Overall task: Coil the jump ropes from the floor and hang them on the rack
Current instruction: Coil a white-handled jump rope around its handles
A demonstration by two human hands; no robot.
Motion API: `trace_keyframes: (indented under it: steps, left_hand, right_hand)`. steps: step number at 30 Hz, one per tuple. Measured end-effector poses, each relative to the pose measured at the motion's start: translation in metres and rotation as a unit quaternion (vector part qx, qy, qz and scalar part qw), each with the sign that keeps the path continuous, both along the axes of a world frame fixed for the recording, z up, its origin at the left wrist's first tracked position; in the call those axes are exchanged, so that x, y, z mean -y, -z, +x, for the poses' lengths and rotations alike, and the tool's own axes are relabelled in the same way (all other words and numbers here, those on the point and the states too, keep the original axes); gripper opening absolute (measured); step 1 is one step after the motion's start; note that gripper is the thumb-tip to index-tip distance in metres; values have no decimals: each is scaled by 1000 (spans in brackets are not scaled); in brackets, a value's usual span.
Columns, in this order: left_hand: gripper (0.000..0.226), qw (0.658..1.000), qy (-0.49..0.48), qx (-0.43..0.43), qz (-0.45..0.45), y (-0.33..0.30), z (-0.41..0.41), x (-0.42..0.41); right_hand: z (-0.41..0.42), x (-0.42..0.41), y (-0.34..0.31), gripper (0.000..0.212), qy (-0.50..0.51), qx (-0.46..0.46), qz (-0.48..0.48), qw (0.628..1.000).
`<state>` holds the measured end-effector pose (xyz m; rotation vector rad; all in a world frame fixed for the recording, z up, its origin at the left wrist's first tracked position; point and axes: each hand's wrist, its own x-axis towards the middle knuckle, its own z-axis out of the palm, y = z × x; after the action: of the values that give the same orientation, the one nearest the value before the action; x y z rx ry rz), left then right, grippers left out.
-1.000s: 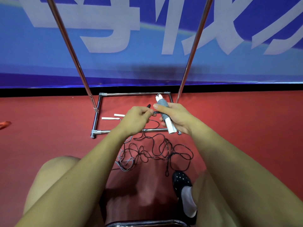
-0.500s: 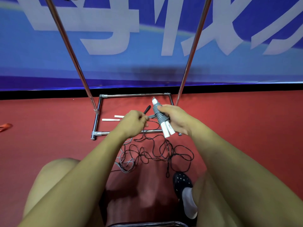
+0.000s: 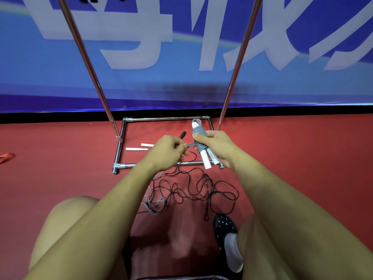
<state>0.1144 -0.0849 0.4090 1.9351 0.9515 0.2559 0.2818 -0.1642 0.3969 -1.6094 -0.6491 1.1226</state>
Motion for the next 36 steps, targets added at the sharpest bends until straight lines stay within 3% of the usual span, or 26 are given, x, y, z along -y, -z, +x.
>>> trace_keyframes:
  steps: [4,9,14,18,21,25,29,36]
  left_hand:
    - [30,998,-14,42,-39,-1,1,0]
    - [23,982,-55,124,-131,-3,2,1]
    - [28,942,-79,195,-263,-12,2,1]
    - [26,899,-46,273,-339,-21,0,2]
    - [27,923,-3,282,-261,-21,0,3]
    - [33,971,70,223,-51,-15,-5,1]
    - [34,972,143,146,116,-16,-9,-4]
    - [41,976,166,118,83,-19,-11,-5]
  right_hand:
    - [0,1,0,44,0,-58,-3,998]
    - [-1,-1,4,58,-18,-84,-1,996]
    - [-4,-1,0,36,-51,-48,4,998]
    - [-4,-4,-10,26,32,-154,12,987]
    - [3,-4,-15,34,77,-183,2,980]
    - [4,1,-15,36,46,-173,0,984]
    - [4,4,-16,32,19,-171,-23,985]
    - [-3,5,-14,33,-22,-186,-14,982]
